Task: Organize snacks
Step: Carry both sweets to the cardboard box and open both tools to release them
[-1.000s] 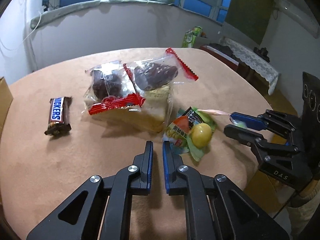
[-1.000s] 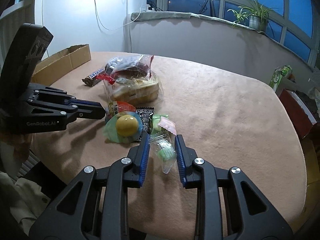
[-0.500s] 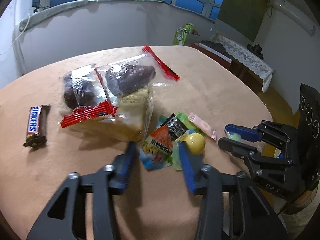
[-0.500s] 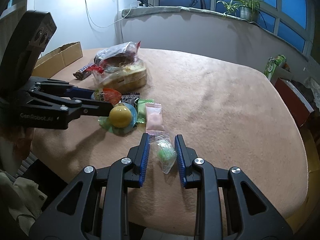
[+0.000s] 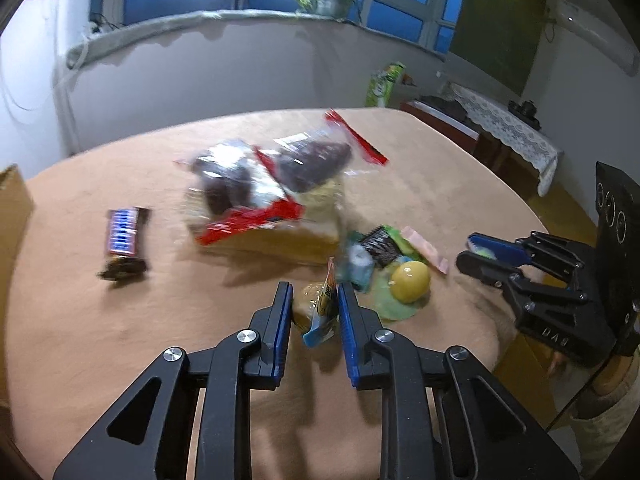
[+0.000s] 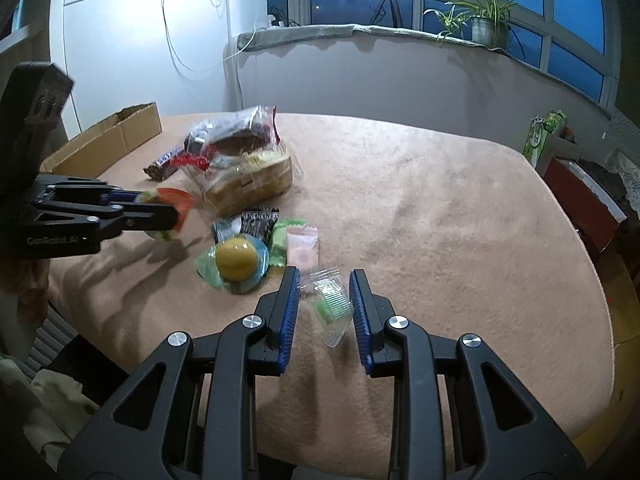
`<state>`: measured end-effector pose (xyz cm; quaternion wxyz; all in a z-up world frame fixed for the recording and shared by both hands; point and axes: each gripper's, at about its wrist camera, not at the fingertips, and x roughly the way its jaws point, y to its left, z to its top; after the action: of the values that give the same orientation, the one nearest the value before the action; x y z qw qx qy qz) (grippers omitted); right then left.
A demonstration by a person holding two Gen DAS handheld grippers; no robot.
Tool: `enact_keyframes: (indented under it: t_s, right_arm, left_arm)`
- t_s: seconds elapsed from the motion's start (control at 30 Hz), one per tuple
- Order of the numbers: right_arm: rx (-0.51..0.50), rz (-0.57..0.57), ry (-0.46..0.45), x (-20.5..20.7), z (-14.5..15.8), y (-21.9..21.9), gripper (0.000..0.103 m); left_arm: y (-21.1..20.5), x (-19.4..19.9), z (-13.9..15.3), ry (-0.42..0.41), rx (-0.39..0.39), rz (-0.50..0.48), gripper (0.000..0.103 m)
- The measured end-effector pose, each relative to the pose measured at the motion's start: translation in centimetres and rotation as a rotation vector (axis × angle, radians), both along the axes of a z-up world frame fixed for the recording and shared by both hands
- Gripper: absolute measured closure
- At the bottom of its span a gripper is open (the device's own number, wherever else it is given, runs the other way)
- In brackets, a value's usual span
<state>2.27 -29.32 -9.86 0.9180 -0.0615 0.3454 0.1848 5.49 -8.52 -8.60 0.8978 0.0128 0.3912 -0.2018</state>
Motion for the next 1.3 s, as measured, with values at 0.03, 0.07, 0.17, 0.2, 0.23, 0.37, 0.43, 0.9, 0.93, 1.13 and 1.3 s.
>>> enact_keyframes:
  t_s: [0.03,0.07,0.17,0.2,0.23,0.37,0.43,0.9,0.93,1.13,1.3]
  right_arm:
    - [0.000,-0.005,-0.004,0.0,0.2,0.0,0.076]
    - [0.004,-0.010,-0.008,0.0,0.4,0.1,0.076]
    - [0.019,-0.025,-0.021,0.2,1.4,0.2,0.076]
    - [0.020,-0.030,-0.029,0.3,1.9,0.3,0.076]
    - [0.019,-0.029,-0.036,0.3,2.3,0.5,0.076]
    - [0.022,-0.021,-0.083,0.3,4.8,1.4,0.076]
    - [0.022,-0.018,-0.107,0.1,6.0,1.8,0.076]
    - [0.008,0.052,-0.162,-1.4,9.7,6.2,0.076]
    - [0.007,0.061,-0.161,-1.4,9.7,6.7,0.076]
    - [0.007,0.142,-0.158,-0.6,10.3,11.5,0.076]
    - [0.004,0.237,-0.158,-0.4,10.4,16.8,0.076]
  left_arm:
    - [0.3,-0.1,0.3,-0.013,0.002,0.011,0.082]
    - [0.8,-0.3,0.8,-0.027,0.005,0.025,0.082]
    - [1.4,-0.2,1.7,-0.055,0.014,0.044,0.082]
    - [1.5,-0.2,2.1,-0.068,0.021,0.049,0.082]
    - [1.8,-0.3,2.7,-0.087,0.027,0.054,0.082]
    - [2.3,-1.1,5.3,-0.166,0.041,0.062,0.082]
    - [2.5,-1.5,6.3,-0.199,0.045,0.067,0.082]
    - [5.3,-3.7,8.6,-0.270,0.041,0.118,0.082]
    - [5.8,-3.8,8.6,-0.275,0.043,0.125,0.082]
    - [9.1,-4.4,9.0,-0.291,0.043,0.184,0.082]
    - [13.1,-4.9,9.2,-0.298,0.052,0.262,0.082]
